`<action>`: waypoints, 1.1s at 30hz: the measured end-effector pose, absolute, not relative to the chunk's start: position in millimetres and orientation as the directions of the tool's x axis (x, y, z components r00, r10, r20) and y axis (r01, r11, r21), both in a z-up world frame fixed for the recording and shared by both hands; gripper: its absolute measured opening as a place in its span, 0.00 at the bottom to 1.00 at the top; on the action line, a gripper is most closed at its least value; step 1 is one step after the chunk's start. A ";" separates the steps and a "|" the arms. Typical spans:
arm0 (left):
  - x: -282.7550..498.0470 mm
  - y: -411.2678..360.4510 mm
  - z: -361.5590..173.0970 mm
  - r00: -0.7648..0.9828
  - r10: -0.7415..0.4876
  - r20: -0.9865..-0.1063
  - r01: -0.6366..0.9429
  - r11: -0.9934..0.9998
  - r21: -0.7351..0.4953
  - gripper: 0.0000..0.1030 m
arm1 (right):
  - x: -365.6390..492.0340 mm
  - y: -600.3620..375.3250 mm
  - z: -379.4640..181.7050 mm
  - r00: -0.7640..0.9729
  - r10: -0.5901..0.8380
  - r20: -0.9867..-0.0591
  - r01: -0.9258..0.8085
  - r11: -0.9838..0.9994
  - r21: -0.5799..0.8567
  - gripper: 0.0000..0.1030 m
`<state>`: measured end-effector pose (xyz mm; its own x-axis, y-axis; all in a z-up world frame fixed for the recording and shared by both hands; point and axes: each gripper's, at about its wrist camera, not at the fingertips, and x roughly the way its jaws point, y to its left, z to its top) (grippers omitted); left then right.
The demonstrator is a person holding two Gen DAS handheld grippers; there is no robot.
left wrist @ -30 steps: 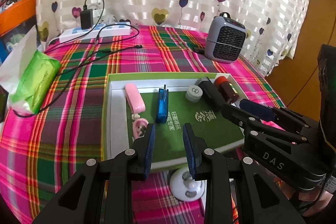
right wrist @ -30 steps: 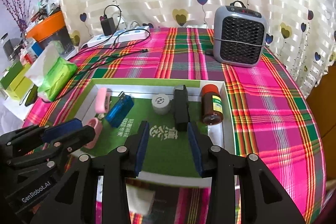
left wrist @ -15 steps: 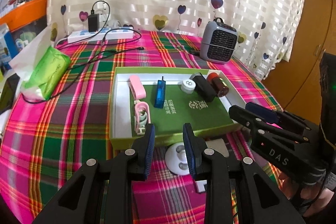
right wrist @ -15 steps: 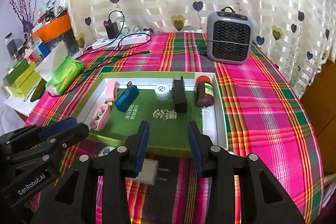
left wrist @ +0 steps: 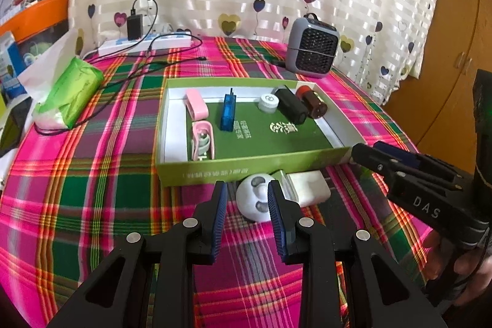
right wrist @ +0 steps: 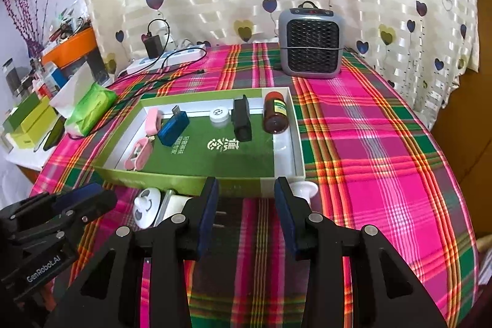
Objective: Organize rigid objects
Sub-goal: 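Lift both open tools away from the tray, then move the left tool to the silver bar while the right tool approaches the green suction cup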
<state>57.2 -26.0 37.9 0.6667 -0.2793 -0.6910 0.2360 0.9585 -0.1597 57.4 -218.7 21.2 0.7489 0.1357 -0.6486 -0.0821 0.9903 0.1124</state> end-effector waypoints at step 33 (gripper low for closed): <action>40.9 -32.5 16.8 0.611 -0.342 -0.714 0.276 0.937 -0.212 0.26 | 31.7 -258.4 3.6 0.741 0.126 -0.660 -0.033 0.988 0.152 0.38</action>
